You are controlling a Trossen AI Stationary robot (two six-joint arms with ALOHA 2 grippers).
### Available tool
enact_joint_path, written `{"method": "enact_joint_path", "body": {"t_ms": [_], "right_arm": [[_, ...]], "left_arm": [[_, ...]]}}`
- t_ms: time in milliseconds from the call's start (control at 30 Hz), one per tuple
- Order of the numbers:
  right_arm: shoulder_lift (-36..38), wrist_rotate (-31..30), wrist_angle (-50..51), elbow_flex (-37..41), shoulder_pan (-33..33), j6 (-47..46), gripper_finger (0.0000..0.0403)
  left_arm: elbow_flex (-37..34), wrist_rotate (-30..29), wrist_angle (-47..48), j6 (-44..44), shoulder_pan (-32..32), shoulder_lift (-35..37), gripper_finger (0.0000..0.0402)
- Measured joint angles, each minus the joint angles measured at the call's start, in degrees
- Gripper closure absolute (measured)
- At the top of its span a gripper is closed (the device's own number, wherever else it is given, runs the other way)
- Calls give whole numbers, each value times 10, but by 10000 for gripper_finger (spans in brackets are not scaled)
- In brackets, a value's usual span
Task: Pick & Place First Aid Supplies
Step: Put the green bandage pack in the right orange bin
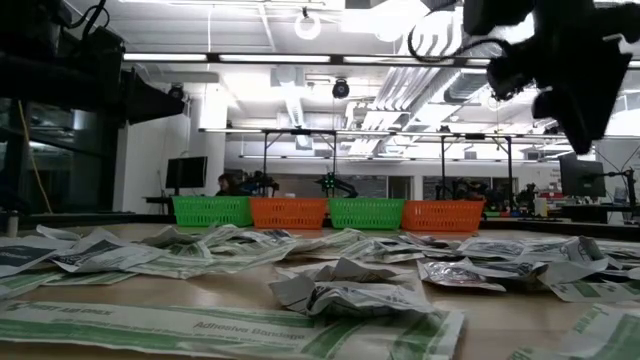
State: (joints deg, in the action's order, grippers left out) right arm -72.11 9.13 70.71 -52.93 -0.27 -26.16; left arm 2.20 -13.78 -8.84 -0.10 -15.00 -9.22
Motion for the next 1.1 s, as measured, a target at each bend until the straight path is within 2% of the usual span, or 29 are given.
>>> {"method": "enact_joint_path", "body": {"t_ms": [133, 233, 600, 833, 1100], "right_arm": [[13, 74, -85, 72, 18, -11, 177], [23, 82, -144, 116, 42, -40, 177], [31, -31, -272, 201, 132, -94, 177], [31, -89, -276, 210, 165, -132, 177], [19, -111, -273, 210, 207, -138, 177]], "left_arm": [[0, 0, 0, 0, 0, 0, 279], [0, 0, 0, 0, 0, 0, 279], [0, 0, 0, 0, 0, 0, 279], [0, 0, 0, 0, 0, 0, 279], [0, 0, 0, 0, 0, 0, 279]]}}
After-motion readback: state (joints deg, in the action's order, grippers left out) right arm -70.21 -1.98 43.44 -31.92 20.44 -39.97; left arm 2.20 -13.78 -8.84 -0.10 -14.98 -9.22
